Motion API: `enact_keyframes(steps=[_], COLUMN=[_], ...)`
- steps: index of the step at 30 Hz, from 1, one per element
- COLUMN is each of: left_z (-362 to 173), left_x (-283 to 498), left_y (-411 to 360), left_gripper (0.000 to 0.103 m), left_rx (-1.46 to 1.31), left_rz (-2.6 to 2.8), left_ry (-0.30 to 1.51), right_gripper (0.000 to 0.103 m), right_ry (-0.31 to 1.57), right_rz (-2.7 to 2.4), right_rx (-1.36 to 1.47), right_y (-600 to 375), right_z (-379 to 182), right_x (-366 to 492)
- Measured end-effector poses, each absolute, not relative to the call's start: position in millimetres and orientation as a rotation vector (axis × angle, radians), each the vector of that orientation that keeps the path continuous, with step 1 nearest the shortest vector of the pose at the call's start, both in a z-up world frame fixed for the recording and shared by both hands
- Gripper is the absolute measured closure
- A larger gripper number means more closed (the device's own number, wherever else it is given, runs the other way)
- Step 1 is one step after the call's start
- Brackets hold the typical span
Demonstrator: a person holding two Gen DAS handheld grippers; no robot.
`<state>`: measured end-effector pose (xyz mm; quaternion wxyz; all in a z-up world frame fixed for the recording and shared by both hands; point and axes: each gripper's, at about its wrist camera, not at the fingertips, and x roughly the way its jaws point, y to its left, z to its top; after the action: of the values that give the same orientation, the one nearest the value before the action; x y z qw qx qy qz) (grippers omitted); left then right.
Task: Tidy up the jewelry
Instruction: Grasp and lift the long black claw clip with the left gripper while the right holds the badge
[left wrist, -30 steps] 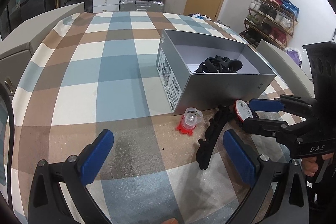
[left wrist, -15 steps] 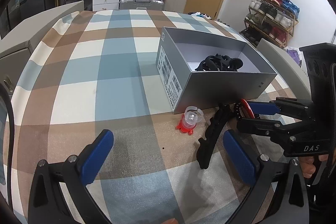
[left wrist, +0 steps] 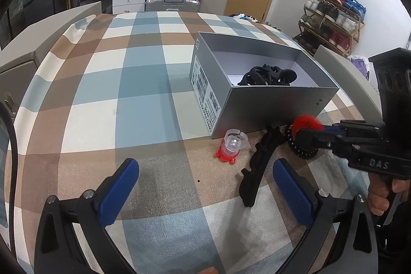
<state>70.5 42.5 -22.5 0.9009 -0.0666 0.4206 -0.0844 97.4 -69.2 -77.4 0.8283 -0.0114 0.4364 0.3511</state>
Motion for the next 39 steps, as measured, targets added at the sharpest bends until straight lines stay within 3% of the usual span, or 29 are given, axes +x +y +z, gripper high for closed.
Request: enact_keyframes(steps=[20, 22, 26, 32, 35, 39], left_z=[-21.4, -20.9, -24.0, -21.8, -22.3, -21.8], left_x=[67.0, 65.5, 65.4, 63.1, 61.4, 59.2], left_y=[24.6, 20.8, 16.5, 15.6, 11.3, 7.7], left_gripper=[0.003, 0.011, 0.043, 0.078, 0.089, 0.09], left_rx=[-0.066, -0.036, 0.0, -0.006, 0.005, 0.022], left_rz=[-0.231, -0.247, -0.272, -0.313, -0.334, -0.342], left_ry=[0.891, 0.888, 0.903, 0.897, 0.899, 0.892], right_gripper=[0.097, 0.097, 0.097, 0.097, 0.097, 0.097], right_ry=[0.875, 0.875, 0.874, 0.871, 0.87, 0.866], right_rz=[0.755, 0.755, 0.754, 0.743, 0.743, 0.749], right_rx=[0.067, 0.07, 0.07, 0.079, 0.08, 0.079], right_y=[-84.8, -85.9, -89.2, -94.3, -94.2, -93.4], right_z=[-69.2, -68.8, -68.1, -67.3, -66.5, -65.8], right_x=[93.3, 91.9, 88.6, 88.3, 87.8, 86.2])
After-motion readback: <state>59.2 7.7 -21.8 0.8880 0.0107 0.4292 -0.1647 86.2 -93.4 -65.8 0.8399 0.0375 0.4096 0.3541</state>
